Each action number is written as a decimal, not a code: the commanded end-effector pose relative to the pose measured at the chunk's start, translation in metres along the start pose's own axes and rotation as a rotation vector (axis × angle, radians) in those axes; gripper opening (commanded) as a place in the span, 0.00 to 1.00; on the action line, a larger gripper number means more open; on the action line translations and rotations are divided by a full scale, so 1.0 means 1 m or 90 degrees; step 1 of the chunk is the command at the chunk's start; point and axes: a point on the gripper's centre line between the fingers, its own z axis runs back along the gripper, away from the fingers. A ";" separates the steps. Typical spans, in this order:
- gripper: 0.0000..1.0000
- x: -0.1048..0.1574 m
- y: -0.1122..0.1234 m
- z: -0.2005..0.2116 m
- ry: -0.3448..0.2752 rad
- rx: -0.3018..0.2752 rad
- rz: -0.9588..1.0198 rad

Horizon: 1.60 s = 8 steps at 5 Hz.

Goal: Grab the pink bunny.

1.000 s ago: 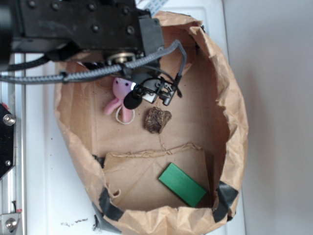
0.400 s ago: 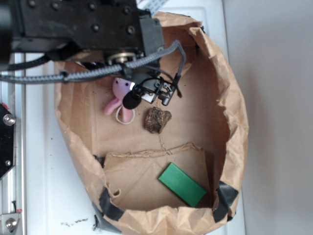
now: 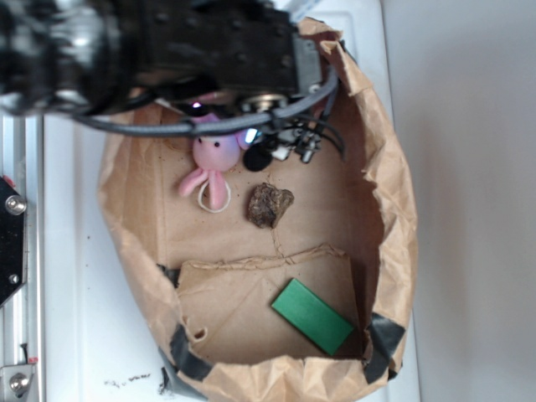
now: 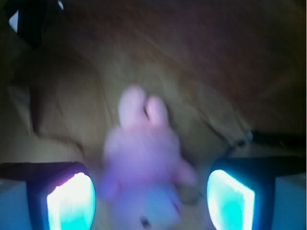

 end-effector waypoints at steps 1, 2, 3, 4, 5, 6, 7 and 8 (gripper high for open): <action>1.00 0.014 -0.015 0.010 -0.048 -0.049 -0.037; 1.00 0.011 -0.024 0.005 -0.041 -0.048 -0.057; 1.00 0.006 -0.044 -0.006 -0.030 -0.040 -0.091; 1.00 -0.009 -0.028 -0.010 -0.042 -0.031 -0.112; 1.00 -0.004 -0.037 -0.009 -0.037 -0.031 -0.122; 1.00 0.010 -0.047 -0.010 -0.045 -0.019 -0.123; 1.00 0.023 -0.058 -0.003 -0.024 -0.027 -0.107; 1.00 0.022 -0.065 0.011 -0.010 -0.071 -0.098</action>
